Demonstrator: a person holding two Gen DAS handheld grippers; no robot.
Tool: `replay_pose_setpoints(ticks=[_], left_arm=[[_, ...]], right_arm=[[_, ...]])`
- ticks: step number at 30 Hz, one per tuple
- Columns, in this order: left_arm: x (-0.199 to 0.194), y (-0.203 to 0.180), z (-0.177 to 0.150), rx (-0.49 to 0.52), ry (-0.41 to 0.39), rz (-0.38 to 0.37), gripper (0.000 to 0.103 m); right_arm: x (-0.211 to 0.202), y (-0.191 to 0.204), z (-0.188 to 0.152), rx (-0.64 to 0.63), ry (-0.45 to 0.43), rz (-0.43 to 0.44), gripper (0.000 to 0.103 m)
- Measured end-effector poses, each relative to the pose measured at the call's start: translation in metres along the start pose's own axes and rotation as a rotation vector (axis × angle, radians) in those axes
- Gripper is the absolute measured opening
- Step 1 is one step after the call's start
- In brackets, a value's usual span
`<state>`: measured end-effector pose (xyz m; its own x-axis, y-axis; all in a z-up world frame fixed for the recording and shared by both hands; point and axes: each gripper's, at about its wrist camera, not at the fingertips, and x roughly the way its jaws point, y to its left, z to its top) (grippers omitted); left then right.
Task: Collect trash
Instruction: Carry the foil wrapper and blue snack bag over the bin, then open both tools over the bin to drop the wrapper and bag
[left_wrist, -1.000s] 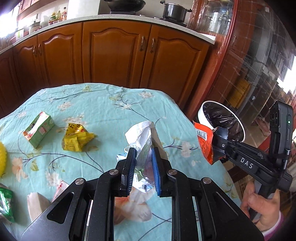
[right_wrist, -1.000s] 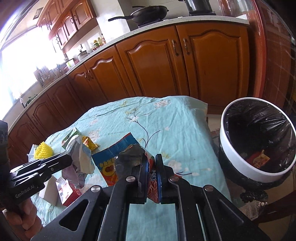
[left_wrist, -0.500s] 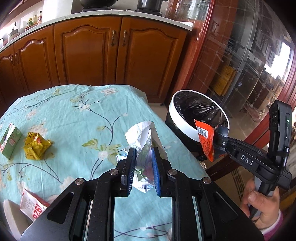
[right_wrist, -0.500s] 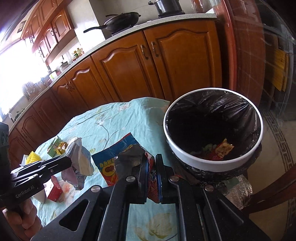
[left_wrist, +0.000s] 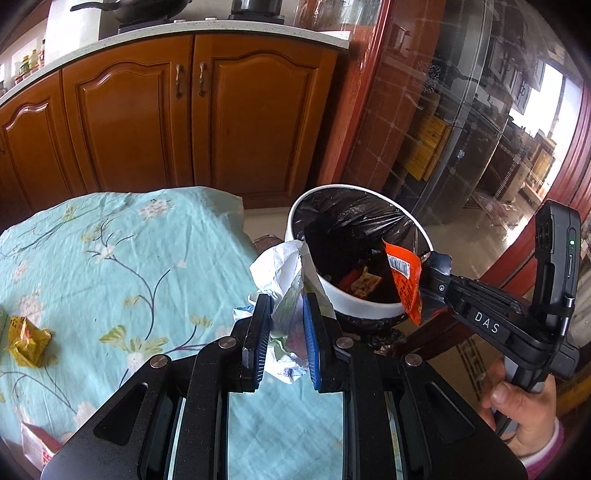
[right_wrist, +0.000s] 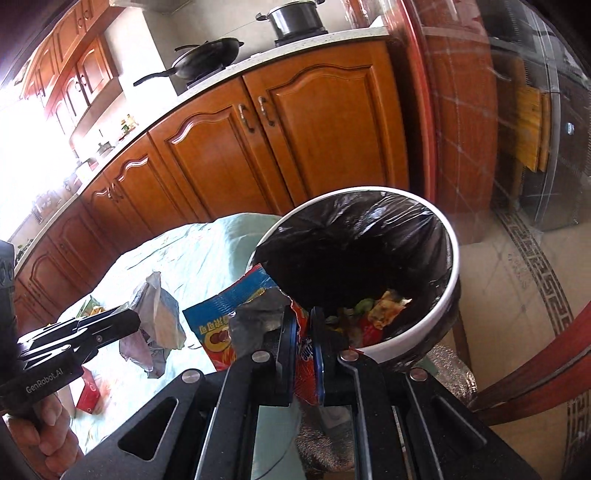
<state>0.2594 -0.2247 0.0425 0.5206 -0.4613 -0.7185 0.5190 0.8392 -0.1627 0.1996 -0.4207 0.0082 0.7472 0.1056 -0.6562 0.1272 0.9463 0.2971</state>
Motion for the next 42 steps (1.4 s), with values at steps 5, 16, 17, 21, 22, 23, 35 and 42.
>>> replay_pose_setpoints(ticks=[5,16,17,21,22,23,35,42], left_arm=[[0.02,-0.02,0.021,0.034,0.025,-0.027,0.016],[0.057,-0.05,0.057,0.101,0.064,-0.047,0.016],[0.06,-0.051,0.06,0.101,0.07,-0.049,0.016],[0.072,-0.054,0.066,0.105,0.088,-0.055,0.016],[0.075,-0.055,0.068,0.109,0.092,-0.054,0.016],[0.078,-0.056,0.069,0.112,0.097,-0.054,0.017],[0.083,-0.057,0.065,0.09,0.118,-0.048,0.035],[0.062,-0.045,0.056,0.064,0.088,-0.044,0.035]], right_arm=[[0.004,-0.018,0.014,0.01,0.001,-0.026,0.008],[0.018,-0.043,0.04,0.008,0.019,-0.071,0.01],[0.02,-0.044,0.042,0.005,0.021,-0.072,0.01],[0.027,-0.05,0.048,-0.002,0.035,-0.079,0.011],[0.029,-0.051,0.048,-0.004,0.037,-0.082,0.011],[0.03,-0.052,0.049,-0.003,0.04,-0.084,0.011],[0.032,-0.061,0.047,0.022,0.051,-0.071,0.024],[0.023,-0.059,0.041,0.039,0.038,-0.062,0.024]])
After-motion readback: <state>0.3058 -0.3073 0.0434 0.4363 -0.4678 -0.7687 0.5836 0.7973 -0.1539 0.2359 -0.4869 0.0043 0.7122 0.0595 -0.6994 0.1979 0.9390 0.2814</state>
